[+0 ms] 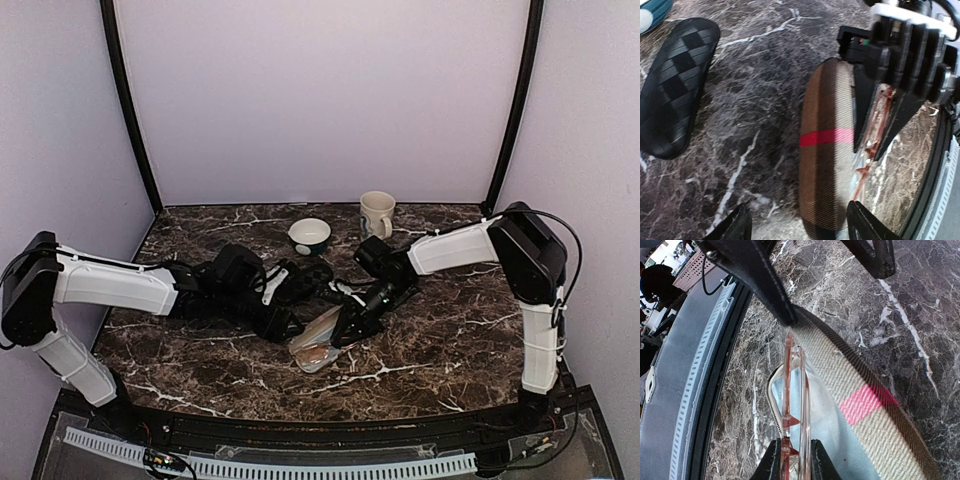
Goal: Organize the sunglasses
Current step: Hold the opened sunglasses case at the center of the board.
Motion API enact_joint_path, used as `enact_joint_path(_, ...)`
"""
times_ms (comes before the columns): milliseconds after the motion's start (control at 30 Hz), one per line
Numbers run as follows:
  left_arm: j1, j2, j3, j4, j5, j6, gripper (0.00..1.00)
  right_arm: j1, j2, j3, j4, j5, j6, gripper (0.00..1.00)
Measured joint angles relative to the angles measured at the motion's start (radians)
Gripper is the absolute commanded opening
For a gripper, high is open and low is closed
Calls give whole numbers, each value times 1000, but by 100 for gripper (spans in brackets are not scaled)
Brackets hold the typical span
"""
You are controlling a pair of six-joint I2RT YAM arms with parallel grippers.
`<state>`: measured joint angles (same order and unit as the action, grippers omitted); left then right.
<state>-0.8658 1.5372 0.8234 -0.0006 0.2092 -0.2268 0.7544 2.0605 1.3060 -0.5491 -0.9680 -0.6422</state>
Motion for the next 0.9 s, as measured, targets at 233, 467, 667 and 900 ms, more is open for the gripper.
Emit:
enact_joint_path(233,-1,11,1,38,72,-26,63,0,-11,-21,30,0,23,17)
enact_joint_path(467,-1,14,1,55,98,-38,50,0,-19,-42,56,0,39,17)
enact_joint_path(667,-1,48,7,62,117,-38,39,0,-40,-57,79,3,60,17)
enact_joint_path(900,-1,70,27,61,127,-23,30,0,-43,-68,89,5,76,17)
